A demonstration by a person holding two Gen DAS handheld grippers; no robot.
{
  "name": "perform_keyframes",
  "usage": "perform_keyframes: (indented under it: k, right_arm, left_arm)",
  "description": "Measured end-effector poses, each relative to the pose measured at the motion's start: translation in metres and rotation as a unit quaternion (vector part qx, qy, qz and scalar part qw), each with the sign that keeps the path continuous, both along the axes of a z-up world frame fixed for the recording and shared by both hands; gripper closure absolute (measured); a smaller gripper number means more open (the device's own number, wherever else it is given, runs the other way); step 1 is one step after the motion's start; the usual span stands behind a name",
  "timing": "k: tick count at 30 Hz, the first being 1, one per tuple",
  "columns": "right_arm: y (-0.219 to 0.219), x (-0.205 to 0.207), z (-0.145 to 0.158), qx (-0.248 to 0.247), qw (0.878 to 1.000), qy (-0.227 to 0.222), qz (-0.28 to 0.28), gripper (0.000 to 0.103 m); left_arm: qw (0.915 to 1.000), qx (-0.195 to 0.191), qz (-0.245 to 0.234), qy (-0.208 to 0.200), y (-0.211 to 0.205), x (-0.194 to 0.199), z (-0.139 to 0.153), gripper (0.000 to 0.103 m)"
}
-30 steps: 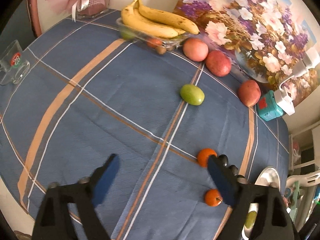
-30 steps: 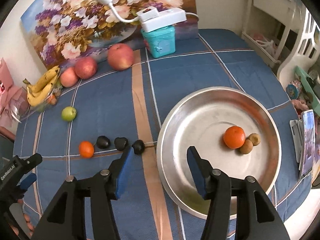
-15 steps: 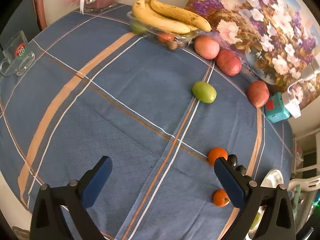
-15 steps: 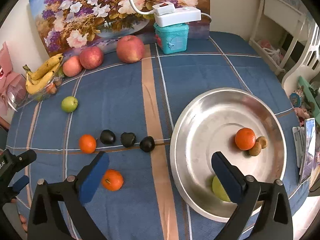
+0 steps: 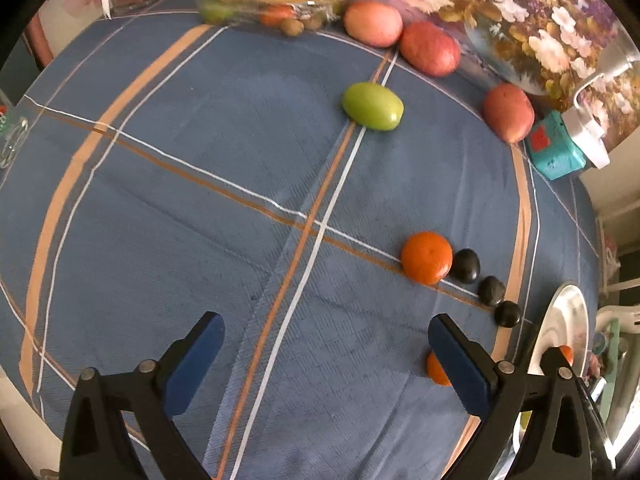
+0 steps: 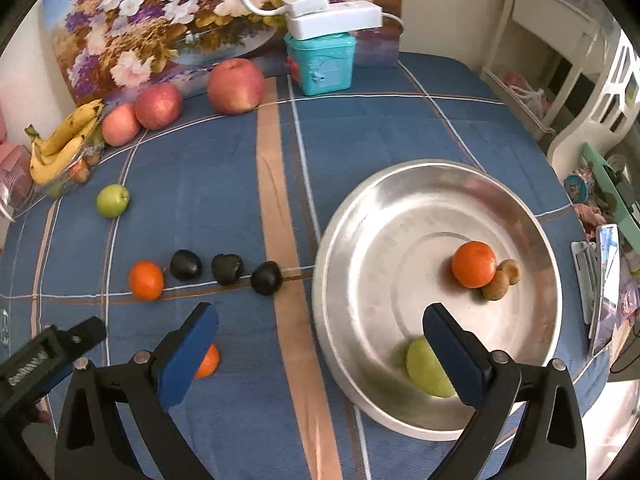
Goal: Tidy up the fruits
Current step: 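Withdraw both open tools from the plate back to the fruit row, then grasp a tangerine with the left tool while the right tool grasps another tangerine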
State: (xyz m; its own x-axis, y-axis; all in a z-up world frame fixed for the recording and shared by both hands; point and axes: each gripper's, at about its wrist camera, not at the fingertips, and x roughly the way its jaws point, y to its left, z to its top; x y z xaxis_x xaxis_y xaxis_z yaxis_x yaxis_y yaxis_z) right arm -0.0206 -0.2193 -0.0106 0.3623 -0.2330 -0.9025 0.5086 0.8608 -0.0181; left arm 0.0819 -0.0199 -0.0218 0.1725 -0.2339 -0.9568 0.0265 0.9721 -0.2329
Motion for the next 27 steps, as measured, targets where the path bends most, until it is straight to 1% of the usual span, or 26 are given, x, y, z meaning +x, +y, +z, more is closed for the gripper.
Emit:
perform_keyframes:
  k: [4,7,10,13,15,18,21,24,27]
  right_arm:
    - [0.022,0.012,-0.009,0.028,0.999,0.007,0.038,0.001]
    - [0.041,0.02,-0.014,0.028,0.997,0.017,0.067,0.001]
    - [0.057,0.027,-0.022,0.046,0.995,0.022,0.091,0.001]
    - [0.063,0.03,-0.034,0.062,0.993,0.032,0.095,0.001]
    - [0.063,0.03,-0.039,0.06,0.993,0.041,0.092,0.001]
    - [0.059,0.03,-0.044,0.051,0.994,0.048,0.085,0.001]
    - [0.055,0.029,-0.048,0.052,0.994,0.055,0.08,0.001]
    - [0.052,0.031,-0.051,0.052,0.994,0.058,0.082,0.001]
    - [0.053,0.032,-0.052,0.052,0.993,0.06,0.087,0.001]
  left_arm:
    - [0.9999,0.001,0.014,0.008,0.009,0.005,-0.003,0.0]
    - [0.9994,0.012,0.033,0.004,0.022,0.01,-0.004,0.0]
    - [0.9984,0.021,0.052,0.0,0.038,0.016,-0.004,0.0]
    - [0.9978,0.024,0.062,-0.001,0.047,0.019,-0.005,0.0]
    - [0.9979,0.022,0.061,0.0,0.049,0.019,-0.008,0.0]
    - [0.999,0.015,0.043,-0.002,0.041,0.022,-0.009,0.0]
    - [0.9998,0.012,0.005,-0.016,0.023,0.025,-0.007,0.0]
    - [0.9991,0.002,-0.02,-0.037,0.01,0.028,-0.004,0.0]
    - [0.998,-0.02,-0.043,-0.043,-0.002,0.032,-0.002,0.0]
